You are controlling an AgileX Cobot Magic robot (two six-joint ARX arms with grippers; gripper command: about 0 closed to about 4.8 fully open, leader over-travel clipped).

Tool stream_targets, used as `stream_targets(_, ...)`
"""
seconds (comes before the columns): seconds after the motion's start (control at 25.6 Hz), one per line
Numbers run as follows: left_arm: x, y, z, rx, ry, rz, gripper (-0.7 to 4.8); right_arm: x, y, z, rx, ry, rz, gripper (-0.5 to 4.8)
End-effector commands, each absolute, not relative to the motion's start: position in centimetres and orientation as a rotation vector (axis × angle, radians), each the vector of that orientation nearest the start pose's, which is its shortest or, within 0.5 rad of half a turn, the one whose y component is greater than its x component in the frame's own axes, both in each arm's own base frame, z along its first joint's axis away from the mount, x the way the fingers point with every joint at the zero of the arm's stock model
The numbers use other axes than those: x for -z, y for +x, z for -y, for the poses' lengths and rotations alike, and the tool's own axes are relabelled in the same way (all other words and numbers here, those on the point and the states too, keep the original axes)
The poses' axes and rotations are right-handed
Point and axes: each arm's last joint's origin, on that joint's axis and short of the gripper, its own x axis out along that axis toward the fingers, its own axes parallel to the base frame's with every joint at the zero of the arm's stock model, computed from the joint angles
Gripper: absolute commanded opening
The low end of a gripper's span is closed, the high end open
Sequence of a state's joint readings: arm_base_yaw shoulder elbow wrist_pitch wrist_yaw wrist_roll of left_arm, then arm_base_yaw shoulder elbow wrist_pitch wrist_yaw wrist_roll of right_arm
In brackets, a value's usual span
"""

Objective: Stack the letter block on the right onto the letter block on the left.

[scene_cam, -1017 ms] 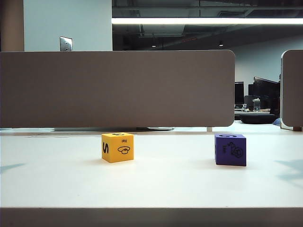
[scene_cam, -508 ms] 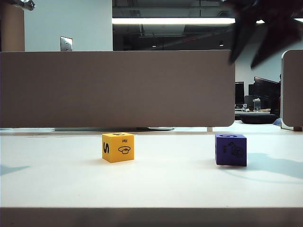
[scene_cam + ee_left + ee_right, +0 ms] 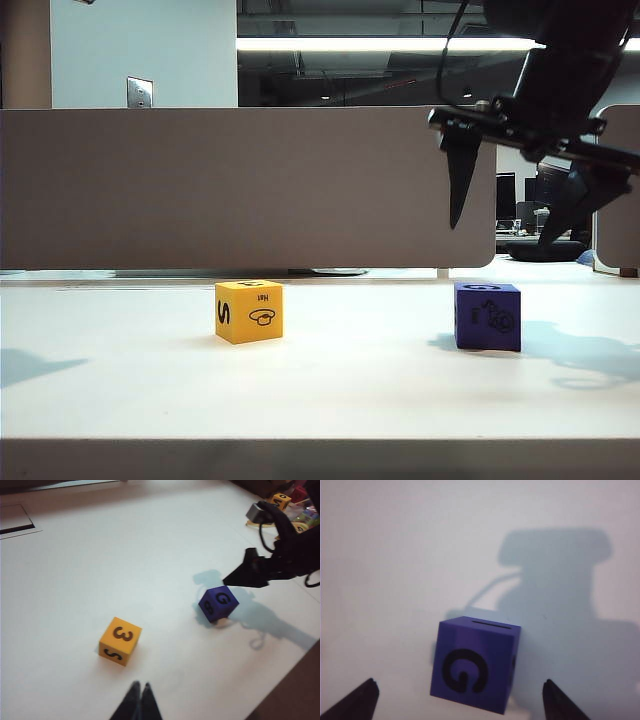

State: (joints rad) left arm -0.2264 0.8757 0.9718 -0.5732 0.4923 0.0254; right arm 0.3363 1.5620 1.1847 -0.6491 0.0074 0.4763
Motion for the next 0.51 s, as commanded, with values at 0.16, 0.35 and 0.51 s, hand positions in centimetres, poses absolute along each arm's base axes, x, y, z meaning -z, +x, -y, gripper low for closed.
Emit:
stream_targets(0.16,-34.9,16.2,5.9,0.755,-0.006,-0.454,-0.06,-23.6,30.7,-12.6,-0.019,0.18,-1.032,4.79)
stream_targets(0.35,-34.9,16.1,6.1,0.757,0.001,-0.457,-0.06,-22.1,31.4,-13.5,0.075,0.081,-1.081,4.79)
stream_targets(0.51,-34.9,15.9,6.4,0.775,0.009,-0.469,-0.06,-22.0,31.7,-13.5,0.094,0.073,-1.075,4.79)
